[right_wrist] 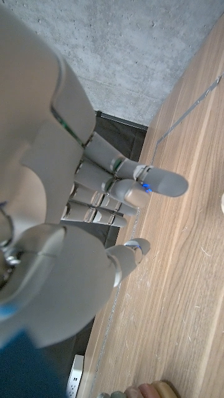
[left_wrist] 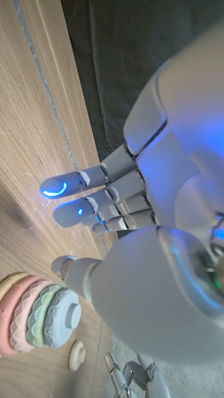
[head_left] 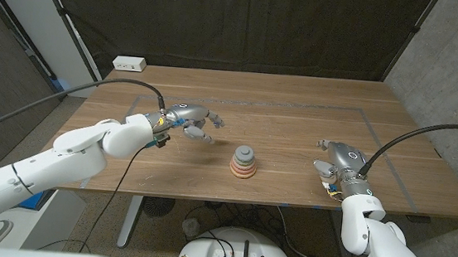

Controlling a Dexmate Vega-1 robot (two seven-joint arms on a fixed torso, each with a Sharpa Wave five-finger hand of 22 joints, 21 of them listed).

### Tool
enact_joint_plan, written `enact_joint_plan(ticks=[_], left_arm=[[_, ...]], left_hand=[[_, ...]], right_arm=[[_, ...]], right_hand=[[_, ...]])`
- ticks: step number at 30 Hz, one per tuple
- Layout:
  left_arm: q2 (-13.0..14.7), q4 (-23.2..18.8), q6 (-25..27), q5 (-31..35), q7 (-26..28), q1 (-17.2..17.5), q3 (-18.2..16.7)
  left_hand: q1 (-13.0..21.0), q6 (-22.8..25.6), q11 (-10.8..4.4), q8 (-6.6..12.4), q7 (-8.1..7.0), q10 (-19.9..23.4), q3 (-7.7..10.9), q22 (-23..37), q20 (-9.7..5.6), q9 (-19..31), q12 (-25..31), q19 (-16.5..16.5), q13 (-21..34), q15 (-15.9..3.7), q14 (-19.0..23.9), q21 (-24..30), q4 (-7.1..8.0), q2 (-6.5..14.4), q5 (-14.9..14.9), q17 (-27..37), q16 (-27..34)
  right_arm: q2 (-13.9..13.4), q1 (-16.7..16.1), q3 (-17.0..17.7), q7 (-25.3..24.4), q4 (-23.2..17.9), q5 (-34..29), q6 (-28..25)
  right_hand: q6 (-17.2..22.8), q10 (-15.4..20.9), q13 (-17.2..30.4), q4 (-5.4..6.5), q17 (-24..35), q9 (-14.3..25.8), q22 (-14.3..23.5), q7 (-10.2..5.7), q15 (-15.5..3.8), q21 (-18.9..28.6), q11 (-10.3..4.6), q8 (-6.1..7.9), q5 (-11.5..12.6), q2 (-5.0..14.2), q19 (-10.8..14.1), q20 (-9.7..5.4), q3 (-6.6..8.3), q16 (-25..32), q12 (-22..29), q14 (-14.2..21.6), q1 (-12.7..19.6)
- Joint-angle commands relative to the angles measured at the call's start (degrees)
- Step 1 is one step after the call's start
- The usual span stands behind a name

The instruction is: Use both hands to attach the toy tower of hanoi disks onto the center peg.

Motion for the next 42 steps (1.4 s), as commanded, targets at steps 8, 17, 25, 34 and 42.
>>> enact_joint_plan(ticks=[8,17,25,34,42], left_arm=[[0.4,-0.2,5.6,-1.1,11.1,8.8,-5.7],[-0.5,0.7,8.1,-1.5,14.2,10.7,-7.1],[-1.1,1.7,9.5,-2.0,16.1,11.4,-7.5],[-1.9,2.6,10.8,-2.5,18.8,12.7,-8.2],[-2.4,3.5,11.7,-2.5,19.9,12.1,-7.3]], left_hand=[[1.1,1.3,-0.20,-0.16,-0.26,1.3,0.54,0.3,-6.65,0.2,0.4,0.9,0.3,-1.03,1.4,0.0,-0.06,0.2,0.9,-0.4,0.1],[1.0,1.8,-0.15,-0.23,-0.34,1.8,0.58,0.2,-6.62,0.2,0.4,0.8,0.4,-1.03,1.7,-0.2,0.05,0.1,1.0,-0.2,0.2],[1.0,2.0,-0.35,-0.33,-0.31,2.1,0.71,0.1,-6.64,0.2,0.4,0.7,0.6,-1.03,1.4,-0.3,0.09,0.3,1.1,-0.5,-0.1],[1.0,2.3,-0.30,-0.34,-0.39,2.3,0.79,0.1,-6.61,0.2,0.4,0.5,0.7,-1.03,1.3,-0.3,0.11,0.3,1.1,-0.5,-0.2],[1.0,2.4,-0.22,-0.43,-0.48,2.5,0.87,0.1,-6.63,0.2,0.4,0.4,0.8,-1.03,1.4,-0.4,0.11,0.4,1.2,-0.3,-0.2]], right_arm=[[-1.1,1.4,-0.8,-2.8,0.1,3.4,0.5],[-1.1,2.1,-1.1,-3.7,0.3,4.6,0.6],[-1.4,2.3,-1.2,-4.6,0.5,5.5,1.0],[-1.1,2.8,-1.4,-5.5,1.0,6.3,1.4],[-1.1,3.9,-2.4,-5.3,1.1,6.2,1.2]], right_hand=[[-0.3,-0.3,0.1,-0.06,0.1,0.2,0.0,-0.13,-1.76,-0.2,-0.01,-0.18,0.2,-0.91,0.2,-3.22,0.19,-0.1,0.2,-0.2,0.4],[-0.3,-0.2,0.1,0.03,0.3,0.2,0.0,-0.21,-1.75,-0.2,-0.14,-0.16,0.2,-0.92,0.2,-3.22,0.18,0.1,0.2,0.0,0.5],[-0.3,0.0,0.0,0.09,0.1,0.2,0.1,-0.26,-1.74,-0.2,-0.10,-0.15,0.1,-0.97,0.3,-3.21,0.18,-0.1,0.3,-0.2,0.5],[-0.7,0.2,0.0,0.14,0.4,0.2,0.1,-0.42,-1.74,-0.2,-0.12,-0.31,0.1,-0.98,0.3,-3.21,0.18,0.1,0.4,0.0,0.6],[-0.7,0.3,0.0,0.18,0.4,0.1,0.1,-0.41,-1.72,-0.3,-0.10,-0.34,0.0,-0.99,0.3,-3.21,0.18,0.2,0.4,0.1,0.7]])
